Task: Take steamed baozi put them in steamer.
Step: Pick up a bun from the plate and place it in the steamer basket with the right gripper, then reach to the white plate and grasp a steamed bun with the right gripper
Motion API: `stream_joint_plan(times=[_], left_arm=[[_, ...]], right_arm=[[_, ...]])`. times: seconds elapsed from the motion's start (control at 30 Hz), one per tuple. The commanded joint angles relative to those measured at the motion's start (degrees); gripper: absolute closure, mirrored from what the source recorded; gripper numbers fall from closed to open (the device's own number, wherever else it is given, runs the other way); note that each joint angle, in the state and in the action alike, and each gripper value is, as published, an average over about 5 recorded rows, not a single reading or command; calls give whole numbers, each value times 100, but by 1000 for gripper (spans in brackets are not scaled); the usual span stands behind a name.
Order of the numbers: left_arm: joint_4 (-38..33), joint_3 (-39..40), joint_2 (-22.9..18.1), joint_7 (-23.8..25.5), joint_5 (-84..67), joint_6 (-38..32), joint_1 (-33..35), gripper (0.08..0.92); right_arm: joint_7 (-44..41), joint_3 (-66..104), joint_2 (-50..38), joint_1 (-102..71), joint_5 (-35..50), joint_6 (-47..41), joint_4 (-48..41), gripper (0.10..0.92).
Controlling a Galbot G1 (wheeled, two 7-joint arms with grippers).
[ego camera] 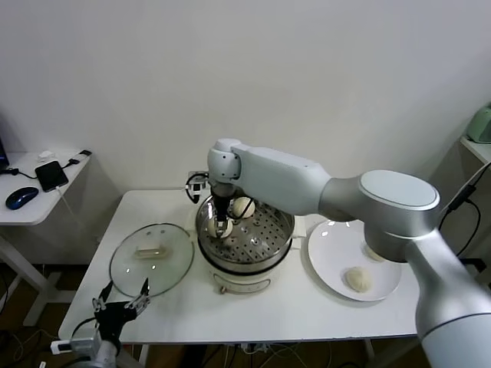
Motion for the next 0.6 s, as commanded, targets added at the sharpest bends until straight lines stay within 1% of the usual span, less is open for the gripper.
stream_joint_plan(times=[0.03,0.2,0.43,0.6], left_arm=[[-12,-11,-7,13,-2,19,-2,177],[-107,5,-22,29,-6,25,39,177],[-105,-80,47,33,-129,-25,149,177],[-130,-122,63,98,-333,-84,208,177]], right_arm=[[-104,111,-403,186,-43,-11,326,206],[-589,486,-1228,685,-288,277,972,203],[-1498,654,-3149,1518,-400,1123,2071,203],[-1765,352,-4466,1421,-770,1954,2702,202]])
